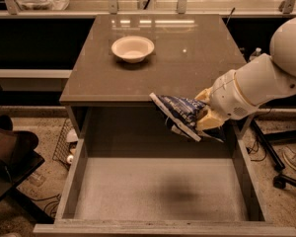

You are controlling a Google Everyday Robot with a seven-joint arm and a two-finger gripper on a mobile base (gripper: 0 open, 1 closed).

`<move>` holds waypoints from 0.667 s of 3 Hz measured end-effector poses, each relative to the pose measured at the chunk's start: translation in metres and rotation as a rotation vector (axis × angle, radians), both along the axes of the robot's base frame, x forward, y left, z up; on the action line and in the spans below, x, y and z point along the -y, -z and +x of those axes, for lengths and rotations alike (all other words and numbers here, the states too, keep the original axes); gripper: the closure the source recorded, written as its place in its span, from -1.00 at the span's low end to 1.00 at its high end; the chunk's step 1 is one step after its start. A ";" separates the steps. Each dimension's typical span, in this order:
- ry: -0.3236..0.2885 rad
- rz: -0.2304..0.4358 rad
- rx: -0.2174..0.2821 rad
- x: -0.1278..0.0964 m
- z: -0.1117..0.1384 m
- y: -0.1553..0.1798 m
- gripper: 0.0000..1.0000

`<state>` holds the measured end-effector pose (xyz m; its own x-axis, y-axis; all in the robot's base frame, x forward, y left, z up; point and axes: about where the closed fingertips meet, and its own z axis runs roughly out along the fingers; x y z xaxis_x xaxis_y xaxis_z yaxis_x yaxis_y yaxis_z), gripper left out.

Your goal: Place blue chip bag into top drawer

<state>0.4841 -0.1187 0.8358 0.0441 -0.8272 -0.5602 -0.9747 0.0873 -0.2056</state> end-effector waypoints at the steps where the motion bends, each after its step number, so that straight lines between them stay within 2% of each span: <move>1: -0.031 -0.003 -0.038 -0.014 -0.011 0.016 1.00; 2: -0.135 0.029 -0.118 -0.039 -0.046 0.041 0.98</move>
Offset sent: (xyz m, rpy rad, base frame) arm -0.0782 0.0580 -0.0629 0.0688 0.1938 0.2322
